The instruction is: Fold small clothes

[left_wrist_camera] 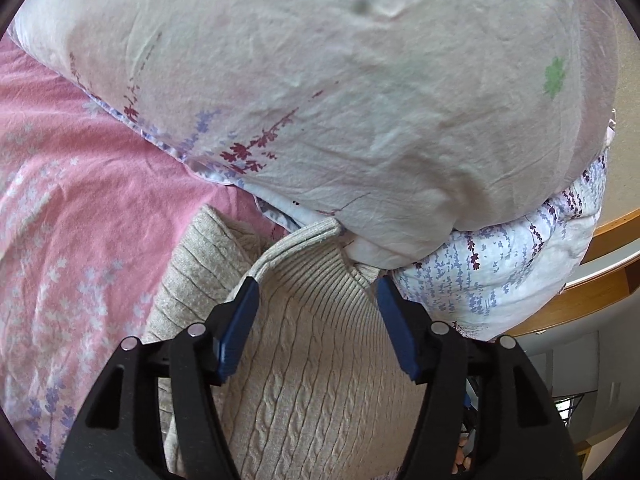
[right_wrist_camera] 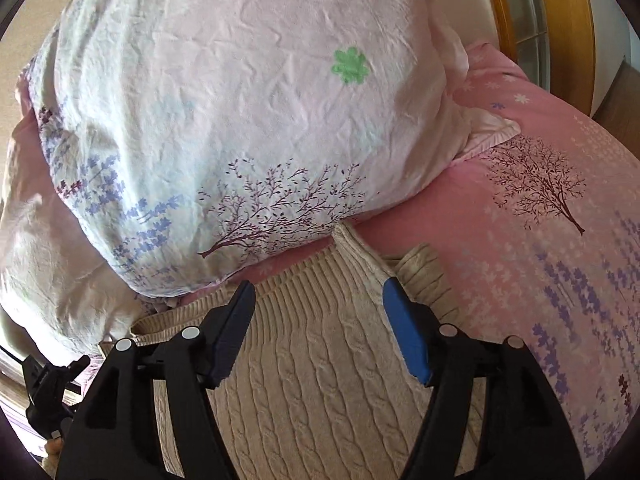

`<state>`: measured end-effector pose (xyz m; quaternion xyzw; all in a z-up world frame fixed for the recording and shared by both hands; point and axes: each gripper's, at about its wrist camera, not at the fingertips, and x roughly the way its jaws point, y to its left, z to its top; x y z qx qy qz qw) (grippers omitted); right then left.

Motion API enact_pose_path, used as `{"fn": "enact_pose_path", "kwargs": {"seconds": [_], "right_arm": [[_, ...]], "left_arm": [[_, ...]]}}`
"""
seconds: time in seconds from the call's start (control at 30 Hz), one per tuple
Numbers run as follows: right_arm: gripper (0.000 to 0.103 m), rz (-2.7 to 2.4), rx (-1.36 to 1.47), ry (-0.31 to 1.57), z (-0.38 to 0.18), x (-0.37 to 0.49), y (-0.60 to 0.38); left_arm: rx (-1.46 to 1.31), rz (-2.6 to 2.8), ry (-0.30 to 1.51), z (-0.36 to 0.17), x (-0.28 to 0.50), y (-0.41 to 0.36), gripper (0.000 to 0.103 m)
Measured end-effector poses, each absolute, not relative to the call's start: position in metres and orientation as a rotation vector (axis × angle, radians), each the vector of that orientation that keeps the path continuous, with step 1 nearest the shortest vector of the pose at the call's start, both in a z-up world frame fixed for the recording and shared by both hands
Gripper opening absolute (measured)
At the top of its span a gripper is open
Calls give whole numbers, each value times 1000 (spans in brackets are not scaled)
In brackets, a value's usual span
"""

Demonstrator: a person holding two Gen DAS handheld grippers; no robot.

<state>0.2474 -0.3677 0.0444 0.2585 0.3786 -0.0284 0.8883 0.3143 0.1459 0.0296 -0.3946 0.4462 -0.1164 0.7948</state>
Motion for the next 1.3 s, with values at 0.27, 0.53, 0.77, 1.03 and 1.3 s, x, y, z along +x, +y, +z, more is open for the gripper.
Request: {"fn": "enact_pose_path", "kwargs": {"seconds": [0.27,0.53,0.77,1.03,1.3], "right_arm": [[65,46,363,827,38,235,-321],[65,-9,209,949,8,235,-300],[67,-21,139,967,3,227,-296],[68,-29,138,959,1,222,-295],[70,-20,133,975,0,226,-293]], "left_arm": [[-621,-348,917,57,280,129,62],[-457,-318,1029,29,270,98,62],[-404,-304,1025,20,266,96,62],[-440,-310,1001,19,260,98,62],[-431,-315,995,24,257,101,62]]}}
